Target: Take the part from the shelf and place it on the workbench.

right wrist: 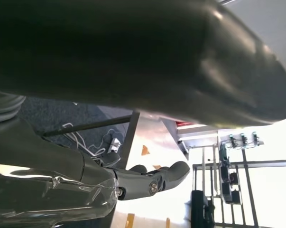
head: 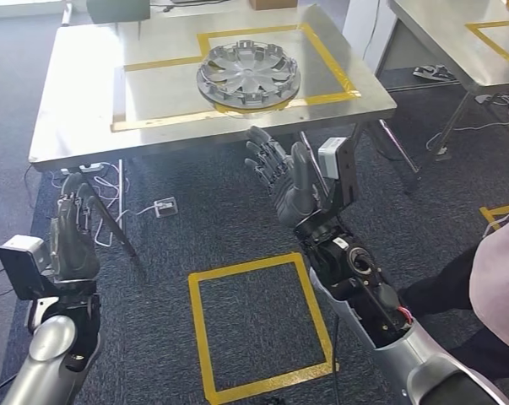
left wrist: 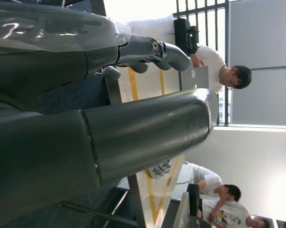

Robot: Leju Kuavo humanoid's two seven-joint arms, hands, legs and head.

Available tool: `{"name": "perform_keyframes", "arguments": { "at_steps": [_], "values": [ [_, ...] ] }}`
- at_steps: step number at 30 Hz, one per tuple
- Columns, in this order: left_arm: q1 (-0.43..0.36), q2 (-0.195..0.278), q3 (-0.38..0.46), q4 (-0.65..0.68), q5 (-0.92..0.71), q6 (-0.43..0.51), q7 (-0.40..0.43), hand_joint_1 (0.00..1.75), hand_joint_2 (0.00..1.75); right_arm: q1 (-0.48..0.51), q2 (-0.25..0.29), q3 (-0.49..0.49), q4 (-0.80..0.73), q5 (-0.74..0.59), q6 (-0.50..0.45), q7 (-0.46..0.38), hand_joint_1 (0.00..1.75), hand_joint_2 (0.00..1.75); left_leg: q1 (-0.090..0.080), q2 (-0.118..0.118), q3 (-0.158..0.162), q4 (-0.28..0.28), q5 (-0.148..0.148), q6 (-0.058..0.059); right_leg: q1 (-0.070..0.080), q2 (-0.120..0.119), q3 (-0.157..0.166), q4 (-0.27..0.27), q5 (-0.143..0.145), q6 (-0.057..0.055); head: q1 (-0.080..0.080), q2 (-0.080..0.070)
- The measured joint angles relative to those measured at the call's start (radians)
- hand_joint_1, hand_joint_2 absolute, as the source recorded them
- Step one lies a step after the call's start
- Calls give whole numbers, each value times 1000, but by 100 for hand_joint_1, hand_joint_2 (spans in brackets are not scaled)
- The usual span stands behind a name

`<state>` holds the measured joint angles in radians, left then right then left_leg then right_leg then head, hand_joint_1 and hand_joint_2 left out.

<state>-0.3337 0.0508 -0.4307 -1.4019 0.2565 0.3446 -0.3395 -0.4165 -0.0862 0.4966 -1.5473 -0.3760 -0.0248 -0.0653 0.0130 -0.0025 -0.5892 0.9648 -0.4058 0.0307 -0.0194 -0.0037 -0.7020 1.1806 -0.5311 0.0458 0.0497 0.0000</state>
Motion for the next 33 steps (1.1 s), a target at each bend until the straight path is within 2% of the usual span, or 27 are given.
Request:
{"name": "perform_keyframes", "arguments": {
  "at_steps": [1,2,3,4,5,6,7,8,9,10,11,12,13,15,16,17,18,19,20,22,23,33],
  "values": [
    [1,0,0,0,0,1,0,0,0,0,0,1,3,0,1,-2,0,0,-2,0,-14,0,11,0,0,1,-3,59,-20,0,4,0],
    [2,0,0,0,1,2,0,0,0,0,0,1,6,0,2,-3,0,0,-3,0,-28,1,22,-1,1,1,6,89,-14,-1,8,0],
    [4,1,0,0,2,3,0,0,0,0,0,2,8,0,3,-4,0,0,-4,0,-43,1,34,-2,1,1,32,84,12,-3,11,0],
    [4,1,0,0,2,4,0,0,0,-1,0,3,11,0,3,-5,0,0,-4,-1,-56,1,45,-5,1,1,75,43,43,-6,14,0],
    [5,2,0,0,2,5,0,0,0,-2,0,4,12,0,4,-7,0,0,-4,-2,-68,2,55,-8,2,1,128,-25,57,-10,17,0],
    [5,2,0,-1,3,6,0,0,0,-4,0,5,13,0,4,-8,0,0,-4,-2,-76,2,65,-13,5,2,185,-109,53,-14,20,0],
    [5,3,0,-3,3,7,0,0,0,-6,0,6,13,1,5,-9,0,0,-4,-2,-80,0,75,-19,9,2,228,-178,39,-17,21,0],
    [5,3,0,-4,3,8,0,0,0,-8,0,6,14,1,5,-10,0,0,-2,-2,-82,-4,85,-26,13,2,252,-224,24,-21,23,0],
    [5,3,0,-5,4,8,0,0,0,-9,0,7,14,1,5,-11,0,0,0,-1,-82,-9,96,-33,18,2,261,-246,21,-23,24,0],
    [6,4,0,-6,4,8,0,0,0,-10,0,7,15,1,5,-12,0,0,1,-1,-83,-14,103,-40,16,1,256,-250,31,-28,23,0],
    [6,4,0,-6,5,8,0,0,0,-11,0,8,15,1,5,-12,0,0,2,-1,-88,-10,96,-45,15,0,248,-254,43,-35,22,0],
    [6,5,0,-6,5,9,0,0,0,-11,0,8,16,1,6,-12,0,0,2,-1,-100,11,69,-50,12,-2,239,-257,56,-42,18,0],
    [6,6,1,-6,5,9,0,0,0,-12,0,9,16,1,6,-12,0,0,3,-1,-117,54,25,-53,9,-4,228,-260,69,-48,11,0],
    [7,8,1,-6,6,10,0,0,0,-12,0,9,17,1,6,-12,0,0,4,-2,-163,194,-74,-61,10,-6,199,-258,93,-54,-3,0],
    [8,8,1,-6,6,10,0,0,0,-12,0,9,17,1,6,-12,0,0,5,-2,-178,261,-98,-64,11,-6,184,-257,104,-54,-9,0],
    [9,8,1,-6,6,10,0,0,0,-11,0,10,18,1,6,-12,0,0,5,-2,-181,303,-98,-66,11,-6,169,-256,114,-54,-14,0],
    [10,9,1,-6,6,10,0,0,0,-10,0,10,19,1,6,-12,0,0,5,-2,-166,308,-78,-67,11,-6,155,-254,124,-52,-18,0],
    [11,9,1,-7,6,10,0,0,0,-9,0,10,20,1,6,-11,0,0,5,-1,-131,274,-51,-66,11,-6,143,-252,132,-50,-21,0],
    [10,9,1,-7,6,10,0,0,0,-9,0,10,20,1,6,-11,0,0,5,-1,-83,214,-29,-63,11,-5,133,-249,139,-47,-24,0],
    [10,9,1,-8,6,10,0,0,0,-9,0,10,21,1,6,-12,0,0,5,-1,-12,119,-13,-59,11,-4,124,-245,146,-44,-26,0],
    [10,9,1,-8,6,10,0,0,0,-10,0,10,21,1,6,-12,0,0,5,-1,1,100,-14,-58,11,-4,124,-244,147,-43,-26,0],
    [10,9,1,-8,6,10,0,0,0,-10,0,10,21,1,6,-12,0,0,5,-1,3,97,-15,-58,11,-4,123,-244,147,-43,-26,0]
  ]
}}
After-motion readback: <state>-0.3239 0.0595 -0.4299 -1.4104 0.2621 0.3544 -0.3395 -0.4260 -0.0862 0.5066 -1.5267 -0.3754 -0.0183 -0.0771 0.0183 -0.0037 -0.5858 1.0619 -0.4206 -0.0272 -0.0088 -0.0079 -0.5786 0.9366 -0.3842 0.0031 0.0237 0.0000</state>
